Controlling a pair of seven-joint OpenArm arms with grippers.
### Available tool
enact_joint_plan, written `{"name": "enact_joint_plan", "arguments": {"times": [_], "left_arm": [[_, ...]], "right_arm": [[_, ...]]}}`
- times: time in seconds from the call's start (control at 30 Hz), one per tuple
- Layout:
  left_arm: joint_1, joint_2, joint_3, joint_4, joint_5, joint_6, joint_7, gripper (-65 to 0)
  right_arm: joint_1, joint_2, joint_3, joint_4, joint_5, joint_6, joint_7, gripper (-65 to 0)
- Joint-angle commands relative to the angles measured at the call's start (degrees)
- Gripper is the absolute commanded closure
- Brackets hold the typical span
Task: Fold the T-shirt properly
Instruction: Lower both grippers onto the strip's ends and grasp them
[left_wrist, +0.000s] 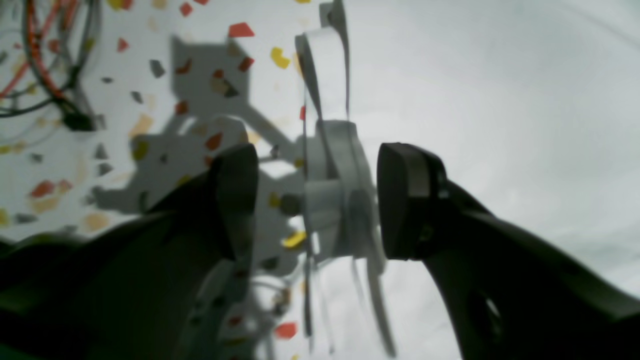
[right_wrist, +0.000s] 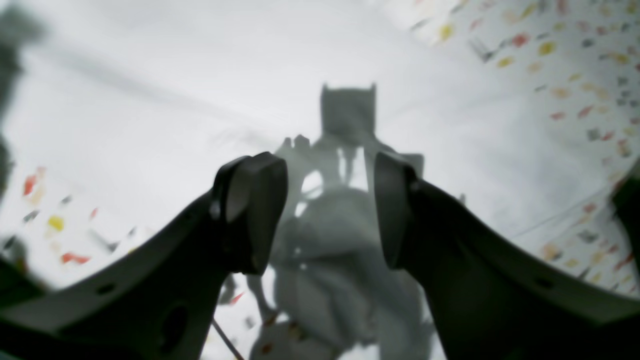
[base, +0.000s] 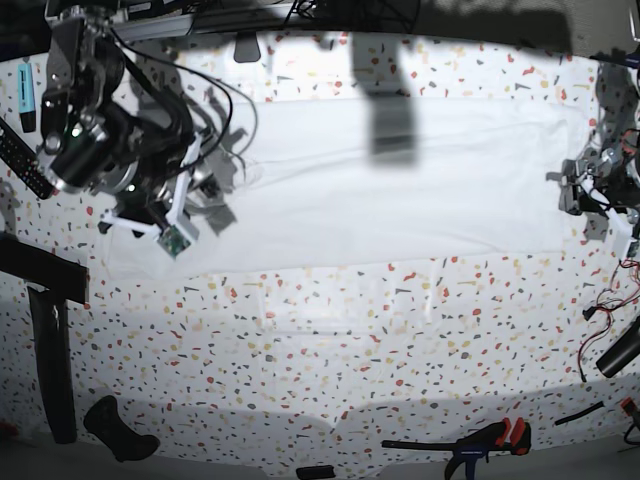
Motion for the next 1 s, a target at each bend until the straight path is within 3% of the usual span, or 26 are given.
{"name": "enact_joint_plan", "arguments": {"times": [0.0,0.27,0.37,0.57,0.7,0.97], "left_arm": [[-1.3,-1.2,-0.5,-0.3,-1.0,-0.5,-1.0,-36.3],[-1.7,-1.5,-2.6,-10.0,-9.3,-3.3,-0.1,-36.3],[-1.7,-1.5,-6.6,-14.3,-13.9,-8.0,0.7,-36.3],[-1.4,-1.5,-12.5,-21.6,-29.2,-18.0,9.3,-36.3],[-1.2,-1.3,-12.4,-24.7,-29.9,-20.0,9.3,-36.3],[-1.2,-1.2,-12.4,-25.6,-31.6,-21.0,10.7,-36.3]], "right_arm": [[-1.0,0.5,0.7,1.9,0.2,0.3,0.9,-31.6],[-13.3,0.2,9.0,8.8,0.3,0.3,0.9,-31.6],[-16.3,0.2,13.1,10.1,0.3,0.3,1.2,-31.6],[-17.6,0.2,19.0,10.7,3.0,0.3,1.2,-31.6],[-17.6,0.2,20.3,10.7,5.4,0.3,1.1,-31.6],[-17.6,0.2,20.2,10.7,5.4,0.3,1.1,-31.6]]}}
